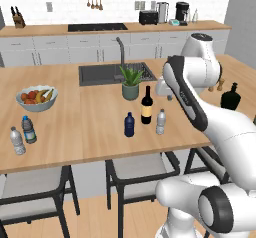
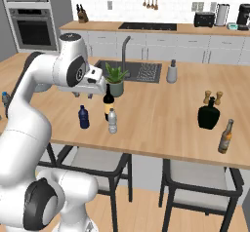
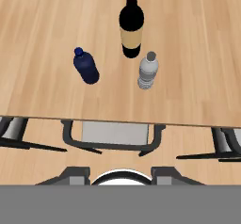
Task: Move the plastic bottles in the middle to the plastics group, and the glass bottles in the middle to the glass group.
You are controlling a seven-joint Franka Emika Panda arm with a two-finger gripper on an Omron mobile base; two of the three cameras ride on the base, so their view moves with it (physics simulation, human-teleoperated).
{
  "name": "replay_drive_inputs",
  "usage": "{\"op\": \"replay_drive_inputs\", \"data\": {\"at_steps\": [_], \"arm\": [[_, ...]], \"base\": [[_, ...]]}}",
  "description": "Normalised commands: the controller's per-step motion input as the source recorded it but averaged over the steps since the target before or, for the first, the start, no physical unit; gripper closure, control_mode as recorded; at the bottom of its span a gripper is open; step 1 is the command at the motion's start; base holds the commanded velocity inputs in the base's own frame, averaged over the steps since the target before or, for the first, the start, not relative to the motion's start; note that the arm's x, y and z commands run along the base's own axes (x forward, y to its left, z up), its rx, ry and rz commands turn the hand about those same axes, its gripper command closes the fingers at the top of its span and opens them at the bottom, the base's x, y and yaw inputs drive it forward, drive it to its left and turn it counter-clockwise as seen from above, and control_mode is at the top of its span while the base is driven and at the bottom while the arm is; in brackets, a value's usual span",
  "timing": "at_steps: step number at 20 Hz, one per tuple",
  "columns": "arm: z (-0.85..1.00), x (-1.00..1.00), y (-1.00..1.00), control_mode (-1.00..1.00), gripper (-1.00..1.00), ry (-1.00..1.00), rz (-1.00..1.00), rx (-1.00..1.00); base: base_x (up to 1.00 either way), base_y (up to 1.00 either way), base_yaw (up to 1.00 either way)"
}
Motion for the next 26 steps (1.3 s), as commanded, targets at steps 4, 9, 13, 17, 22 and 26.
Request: {"op": "replay_drive_inputs", "data": {"at_steps": [4,9,13,17,22,26], "arm": [[0.00,0.02,0.00,-1.00,-1.00,0.00,0.00,0.00],[-0.26,-0.39,0.46,-1.00,-1.00,0.00,0.02,0.00],[-0.49,0.01,1.00,-1.00,-1.00,-0.06,-0.05,0.00],[-0.40,0.06,0.99,-1.00,-1.00,-0.03,-0.15,0.00],[-0.07,0.20,0.64,-1.00,-1.00,-0.08,-0.18,0.00],[-0.01,0.47,-0.19,-1.00,-1.00,0.00,-0.11,0.01]], "base": [[0.00,0.00,0.00],[0.00,0.00,0.00],[0.00,0.00,0.00],[0.00,0.00,0.00],[0.00,0.00,0.00],[0.00,0.00,0.00]]}}
